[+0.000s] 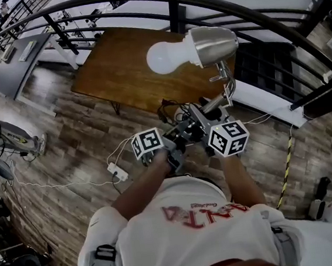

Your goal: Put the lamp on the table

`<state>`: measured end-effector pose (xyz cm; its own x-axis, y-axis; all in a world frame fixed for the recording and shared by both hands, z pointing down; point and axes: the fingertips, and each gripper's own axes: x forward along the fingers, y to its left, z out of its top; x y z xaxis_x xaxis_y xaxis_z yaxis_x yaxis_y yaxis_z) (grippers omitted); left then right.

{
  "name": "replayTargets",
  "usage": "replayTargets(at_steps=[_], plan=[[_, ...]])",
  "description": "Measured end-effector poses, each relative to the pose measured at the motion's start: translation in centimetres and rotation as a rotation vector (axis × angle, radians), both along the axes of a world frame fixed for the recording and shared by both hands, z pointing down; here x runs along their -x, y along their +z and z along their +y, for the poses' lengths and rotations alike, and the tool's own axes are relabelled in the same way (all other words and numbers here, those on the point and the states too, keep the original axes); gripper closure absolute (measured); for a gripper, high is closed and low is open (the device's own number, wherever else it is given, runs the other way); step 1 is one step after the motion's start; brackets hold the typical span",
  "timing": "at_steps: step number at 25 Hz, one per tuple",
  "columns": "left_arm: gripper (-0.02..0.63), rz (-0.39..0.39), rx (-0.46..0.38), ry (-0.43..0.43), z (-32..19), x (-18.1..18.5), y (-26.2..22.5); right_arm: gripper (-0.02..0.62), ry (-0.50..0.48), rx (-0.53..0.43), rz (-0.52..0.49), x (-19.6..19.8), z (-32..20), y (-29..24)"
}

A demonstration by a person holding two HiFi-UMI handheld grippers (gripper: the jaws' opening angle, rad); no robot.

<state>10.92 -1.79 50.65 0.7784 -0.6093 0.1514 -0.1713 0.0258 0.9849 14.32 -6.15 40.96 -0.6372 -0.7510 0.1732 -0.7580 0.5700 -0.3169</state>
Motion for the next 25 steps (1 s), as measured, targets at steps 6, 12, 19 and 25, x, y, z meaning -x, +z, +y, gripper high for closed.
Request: replayTargets(at_steps=[6, 12, 19, 25], plan=[[0.457, 0.011, -0.006, 0.024, -5.9, 3.0, 0.2, 0.43, 0.02, -0.003, 0.017, 3.1, -5.7, 0.1], [0.457, 0.016, -0.002, 0.061, -12.4, 7.5, -0.1, 0.431, 0.058, 0.001, 0.014, 7.4, -12.2, 0.0], [0.457, 0.022, 0.0, 0.105, -17.3, 10.9, 0.2, 0.431, 0.108, 0.005, 0.025, 10.8, -16.9, 0.3], [0.457, 0.033, 0.019, 0.139, -21.2, 11.7, 1.4, 0.431, 0.142, 0.026, 0.034, 11.4, -20.9, 1.6]])
